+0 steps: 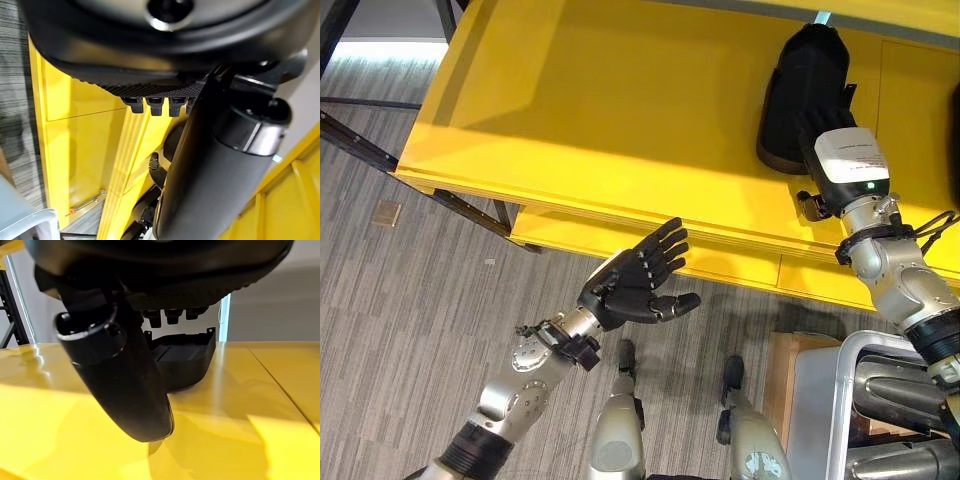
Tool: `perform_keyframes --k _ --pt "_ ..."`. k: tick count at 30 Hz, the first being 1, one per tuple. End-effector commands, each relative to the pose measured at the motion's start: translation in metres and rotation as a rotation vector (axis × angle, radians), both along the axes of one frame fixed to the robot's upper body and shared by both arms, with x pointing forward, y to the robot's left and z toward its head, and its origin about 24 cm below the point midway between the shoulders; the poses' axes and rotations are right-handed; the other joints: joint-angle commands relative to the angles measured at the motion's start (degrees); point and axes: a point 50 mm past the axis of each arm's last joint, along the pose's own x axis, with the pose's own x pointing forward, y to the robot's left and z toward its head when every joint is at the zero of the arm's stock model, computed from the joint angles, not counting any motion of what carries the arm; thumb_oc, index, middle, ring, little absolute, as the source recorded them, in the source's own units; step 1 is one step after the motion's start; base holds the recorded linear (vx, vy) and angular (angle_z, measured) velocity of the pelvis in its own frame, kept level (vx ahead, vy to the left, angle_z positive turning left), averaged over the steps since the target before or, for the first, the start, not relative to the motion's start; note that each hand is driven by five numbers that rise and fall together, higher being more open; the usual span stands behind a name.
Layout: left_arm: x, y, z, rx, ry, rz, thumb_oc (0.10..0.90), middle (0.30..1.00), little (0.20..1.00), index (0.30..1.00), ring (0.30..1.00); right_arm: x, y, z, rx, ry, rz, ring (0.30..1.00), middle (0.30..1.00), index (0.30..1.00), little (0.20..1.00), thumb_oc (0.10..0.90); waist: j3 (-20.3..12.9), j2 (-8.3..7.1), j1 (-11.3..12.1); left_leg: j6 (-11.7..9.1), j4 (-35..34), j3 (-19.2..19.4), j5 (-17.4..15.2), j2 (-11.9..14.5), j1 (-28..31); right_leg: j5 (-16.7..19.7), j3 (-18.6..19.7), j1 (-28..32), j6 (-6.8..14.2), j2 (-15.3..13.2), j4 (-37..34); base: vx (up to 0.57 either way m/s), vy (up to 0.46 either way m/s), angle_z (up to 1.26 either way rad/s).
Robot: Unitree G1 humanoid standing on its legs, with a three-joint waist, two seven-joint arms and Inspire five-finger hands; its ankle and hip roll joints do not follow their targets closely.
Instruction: Move parts from the plastic box to the shelf.
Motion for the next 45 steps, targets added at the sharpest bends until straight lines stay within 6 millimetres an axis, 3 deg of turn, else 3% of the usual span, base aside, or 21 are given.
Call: perform_keyframes --k 1,12,14,16,20,26,28,31,32,34,38,40,41,43,44,45 --pt "-0.008 -0.005 0.038 -0.104 -0.189 -0.010 0.900 1.000 1.000 1.000 1.000 -0.013 0.015 0.063 -0.043 -0.368 0.086 1.000 1.000 1.000 1.000 0.900 -4.3 -1.55 -1.3 0.3 3.7 -0.3 -5.5 2.4 1.7 -9.5 4.0 -1.1 -2.1 -1.1 10.0 0.02 0.044 -0.09" --pt "-0.013 -0.001 0.036 -0.137 -0.192 0.016 0.900 1.000 1.000 1.000 1.000 -0.030 0.034 0.071 0.044 -0.468 0.226 1.000 1.000 1.000 1.000 0.900 -4.5 -0.44 -2.6 0.2 2.9 0.1 -5.6 2.2 2.5 -9.7 4.3 -1.5 -2.2 -1.5 10.2 0.00 0.046 -0.04" --pt "-0.014 -0.001 0.035 -0.148 -0.193 0.033 0.900 1.000 1.000 1.000 1.000 -0.038 0.039 0.073 0.087 -0.536 0.286 1.000 1.000 1.000 1.000 0.900 -4.9 -0.27 -3.0 0.2 2.6 0.5 -5.6 2.3 3.2 -9.7 4.4 -1.2 -2.2 -1.6 10.1 0.04 0.112 -0.04" --pt "-0.015 0.001 0.035 -0.179 -0.190 0.070 0.900 1.000 1.000 1.000 1.000 -0.059 0.046 0.084 0.127 -0.738 0.378 1.000 1.000 1.000 1.000 0.900 -5.8 0.11 -4.0 0.0 2.0 1.3 -5.5 2.5 4.3 -9.5 4.8 -0.8 -2.2 -1.9 9.8 0.09 0.178 -0.12" --pt "-0.021 0.004 0.029 -0.230 -0.170 0.109 0.900 1.000 1.000 1.000 1.000 -0.090 0.037 0.088 0.203 -0.944 0.403 1.000 1.000 1.000 1.000 0.900 -8.0 0.77 -5.3 -0.3 0.6 1.8 -5.7 2.6 6.4 -9.3 5.3 0.3 -1.9 -2.2 9.1 0.11 0.170 -0.12" --pt "-0.031 0.007 0.017 -0.254 -0.128 0.140 0.900 1.000 1.000 1.000 1.000 -0.102 0.017 0.073 0.295 -0.885 0.307 1.000 1.000 1.000 1.000 0.900 -11.3 0.80 -5.9 -0.7 -0.2 2.7 -6.3 2.8 8.2 -8.5 5.2 2.3 -1.5 -2.7 6.9 0.09 0.133 -0.03" --pt "-0.035 0.013 0.006 -0.241 -0.091 0.205 0.900 1.000 1.000 1.000 1.000 -0.103 -0.003 0.050 0.385 -0.777 0.174 1.000 1.000 1.000 1.000 0.900 -13.5 0.10 -6.5 -1.0 -0.4 4.0 -6.8 2.9 9.5 -7.6 4.9 3.8 -1.1 -3.0 5.1 0.11 0.212 -0.02" --pt "-0.042 0.035 -0.010 -0.203 -0.051 0.291 0.900 1.000 1.000 1.000 1.000 -0.112 -0.042 -0.003 0.494 -0.557 -0.020 1.000 1.000 1.000 1.000 0.900 -15.3 -1.33 -7.9 -0.9 -0.4 5.0 -7.7 2.5 11.2 -6.5 5.1 5.6 -0.5 -3.2 3.0 0.09 0.226 -0.10" --pt "-0.047 0.045 -0.013 -0.183 -0.048 0.311 0.900 1.000 1.000 1.000 1.000 -0.122 -0.055 -0.029 0.541 -0.442 -0.087 1.000 1.000 1.000 1.000 0.900 -16.1 -2.39 -8.6 -0.6 -0.4 5.6 -8.6 1.9 12.1 -5.5 5.4 6.5 0.2 -3.3 1.3 0.03 0.236 -0.18" --pt "-0.050 0.049 -0.012 -0.173 -0.067 0.310 0.900 1.000 1.000 1.000 1.000 -0.130 -0.062 -0.056 0.593 -0.296 -0.160 1.000 1.000 1.000 1.000 0.900 -16.8 -3.86 -8.9 0.2 -0.4 6.2 -10.0 0.8 13.1 -4.1 5.9 7.3 1.0 -3.5 -0.9 0.00 0.221 -0.18" --pt "-0.041 0.031 -0.003 -0.131 -0.118 0.179 0.900 1.000 1.000 1.000 1.000 -0.120 -0.066 -0.093 0.757 -0.041 -0.264 1.000 1.000 1.000 1.000 0.900 -16.9 -6.83 -8.7 2.3 0.0 8.4 -12.4 -2.3 14.1 -2.0 7.1 7.3 2.5 -3.6 -2.9 -0.10 0.245 -0.20" --pt "-0.037 0.023 0.000 -0.104 -0.139 0.128 0.900 1.000 1.000 1.000 1.000 -0.118 -0.067 -0.098 0.778 -0.022 -0.273 1.000 1.000 1.000 1.000 0.900 -16.5 -7.44 -9.0 2.8 0.6 9.0 -12.9 -3.0 13.8 -1.3 7.9 6.8 3.1 -3.8 -2.9 -0.16 0.208 -0.15" --pt "-0.031 0.010 0.002 -0.057 -0.139 0.062 0.900 1.000 1.000 1.000 1.000 -0.116 -0.068 -0.103 0.806 -0.015 -0.294 1.000 1.000 1.000 1.000 0.900 -15.8 -8.49 -9.7 3.8 3.1 10.3 -14.2 -3.8 12.9 0.6 9.3 5.6 4.4 -4.3 -3.3 -0.16 0.165 -0.23" --pt "-0.027 0.008 0.002 -0.008 -0.126 0.055 0.900 1.000 1.000 1.000 1.000 -0.117 -0.069 -0.107 0.825 -0.007 -0.308 1.000 1.000 1.000 1.000 0.900 -14.9 -9.49 -10.1 5.0 6.8 11.8 -16.8 -4.3 11.6 2.4 11.2 3.9 6.0 -5.1 -3.3 -0.13 0.117 -0.41" --pt "-0.027 0.010 0.001 0.011 -0.119 0.061 0.900 1.000 1.000 1.000 1.000 -0.118 -0.069 -0.109 0.820 -0.001 -0.315 1.000 1.000 1.000 1.000 0.900 -14.7 -9.70 -10.0 5.2 7.6 12.5 -17.2 -4.4 11.2 2.9 11.0 3.2 6.5 -5.3 -3.3 -0.18 0.039 -0.69" --pt "-0.030 0.019 -0.002 0.032 -0.110 0.105 0.900 1.000 1.000 1.000 1.000 -0.117 -0.067 -0.111 0.835 0.017 -0.307 1.000 1.000 1.000 1.000 0.900 -14.3 -10.40 -9.1 5.0 7.6 15.8 -17.2 -3.8 11.0 3.7 6.0 1.6 7.1 -5.4 -3.3 -0.21 0.033 -0.90"
